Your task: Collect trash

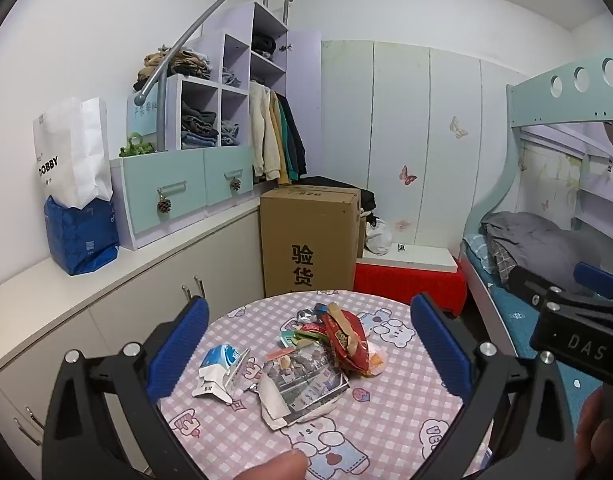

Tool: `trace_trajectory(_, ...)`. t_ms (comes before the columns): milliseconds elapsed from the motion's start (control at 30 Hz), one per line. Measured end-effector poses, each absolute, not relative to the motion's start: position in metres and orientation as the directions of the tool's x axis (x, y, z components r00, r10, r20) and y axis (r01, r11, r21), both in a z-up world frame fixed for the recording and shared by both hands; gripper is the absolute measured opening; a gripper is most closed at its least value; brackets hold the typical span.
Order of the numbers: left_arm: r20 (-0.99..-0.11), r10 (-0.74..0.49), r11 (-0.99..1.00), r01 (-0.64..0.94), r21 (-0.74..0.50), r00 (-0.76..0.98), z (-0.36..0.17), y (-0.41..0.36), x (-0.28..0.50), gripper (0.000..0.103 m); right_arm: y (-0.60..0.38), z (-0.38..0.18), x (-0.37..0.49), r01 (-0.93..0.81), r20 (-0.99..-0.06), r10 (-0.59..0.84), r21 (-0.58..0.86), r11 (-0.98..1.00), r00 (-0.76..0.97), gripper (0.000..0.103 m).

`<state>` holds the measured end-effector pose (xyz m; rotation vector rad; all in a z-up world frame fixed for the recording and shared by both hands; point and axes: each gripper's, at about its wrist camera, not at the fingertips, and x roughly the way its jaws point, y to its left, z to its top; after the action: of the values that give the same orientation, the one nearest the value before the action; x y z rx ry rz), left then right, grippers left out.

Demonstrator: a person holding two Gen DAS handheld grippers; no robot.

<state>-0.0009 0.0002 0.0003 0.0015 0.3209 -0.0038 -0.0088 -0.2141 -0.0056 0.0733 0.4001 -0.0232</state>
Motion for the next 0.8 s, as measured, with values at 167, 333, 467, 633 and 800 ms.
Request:
trace_trajectory(167,-0.324,-0.007,1.000,0.006,-0.004,0.946,0.000,0.002,-0.003,0.099,-0.215,-0.006,-0.008,0.044,-0.389,-0.017,0.061,0.997,0.921,0.097)
trace_trajectory(333,-0.332,-0.011,1.000,0.010,-0.004,0.943,-0.005,-0.003,0.004,0.099,-0.214,-0.008,-0.007,0.047,-0.393,-0.016,0.069,0.997,0.920,0.097)
trace_trajectory(467,-0.341,-0.016,1.000,0.014,-0.006,0.940,-0.010,-0.006,0.006,0.099,-0.215,-0.006,-0.005,0.049,-0.393,-0.020,0.064,0.997,0.920,0.097)
trace_trajectory(633,-0.345,-0.026,1.000,0.025,-0.007,0.938,-0.014,-0.007,0.007,0.099,-0.220,-0.011,-0.005,0.048,-0.395,-0.018,0.066,0.997,0.919,0.097)
trace_trajectory(800,-0.348,-0.034,0.999,0.032,-0.013,0.937,-0.015,-0.005,0.007,0.099,-0.220,-0.014,-0.002,0.054,-0.400,-0.023,0.067,0.996,0.916,0.097)
